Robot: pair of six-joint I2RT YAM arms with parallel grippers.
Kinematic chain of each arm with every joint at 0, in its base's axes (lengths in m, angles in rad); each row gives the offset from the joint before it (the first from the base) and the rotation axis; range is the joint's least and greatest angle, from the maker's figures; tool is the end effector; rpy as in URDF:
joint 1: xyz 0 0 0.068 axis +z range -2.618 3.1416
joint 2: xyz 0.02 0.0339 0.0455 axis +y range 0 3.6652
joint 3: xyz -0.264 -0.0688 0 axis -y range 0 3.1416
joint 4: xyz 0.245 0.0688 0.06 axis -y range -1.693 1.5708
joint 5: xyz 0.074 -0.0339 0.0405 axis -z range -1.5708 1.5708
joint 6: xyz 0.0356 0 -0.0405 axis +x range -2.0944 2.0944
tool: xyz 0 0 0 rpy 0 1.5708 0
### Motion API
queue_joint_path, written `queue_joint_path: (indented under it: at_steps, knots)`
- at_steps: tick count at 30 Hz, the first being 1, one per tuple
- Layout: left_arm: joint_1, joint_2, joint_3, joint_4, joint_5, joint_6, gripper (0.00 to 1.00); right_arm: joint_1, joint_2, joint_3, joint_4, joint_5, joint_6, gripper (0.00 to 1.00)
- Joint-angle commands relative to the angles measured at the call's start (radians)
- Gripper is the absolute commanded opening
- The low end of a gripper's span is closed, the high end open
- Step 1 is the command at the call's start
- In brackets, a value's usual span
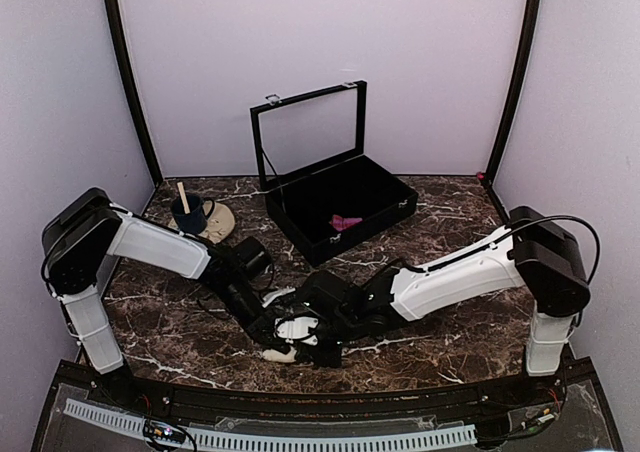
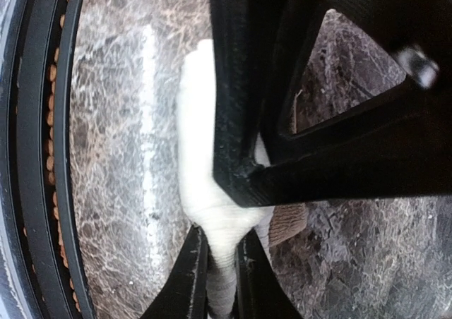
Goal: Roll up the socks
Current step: Roll the sock at the center of the board.
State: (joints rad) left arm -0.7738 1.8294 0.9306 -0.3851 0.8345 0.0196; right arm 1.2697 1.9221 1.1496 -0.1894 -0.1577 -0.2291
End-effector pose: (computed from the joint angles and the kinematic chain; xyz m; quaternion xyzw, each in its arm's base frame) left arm 0.2067 -0.2388 0.1204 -0.4030 -0.8122 0.4210 0.0262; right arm 0.1105 0.3747 0.1438 -0.6651 0.6802 0.2138 0.2219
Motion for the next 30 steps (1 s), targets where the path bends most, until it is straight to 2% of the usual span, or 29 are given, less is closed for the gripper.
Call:
queue_joint_path:
  at_steps: [1, 18, 30]
  knots:
    - [0.026, -0.082, -0.07, 0.096, -0.237, -0.086, 0.22, -0.018, 0.077, -0.007, -0.09, -0.083, 0.067, 0.0]
    - [0.022, -0.359, -0.256, 0.311, -0.453, -0.257, 0.24, -0.075, 0.121, 0.033, -0.127, -0.225, 0.169, 0.0]
    - [-0.131, -0.526, -0.37, 0.377, -0.609, -0.255, 0.27, -0.108, 0.136, 0.058, -0.154, -0.324, 0.204, 0.0]
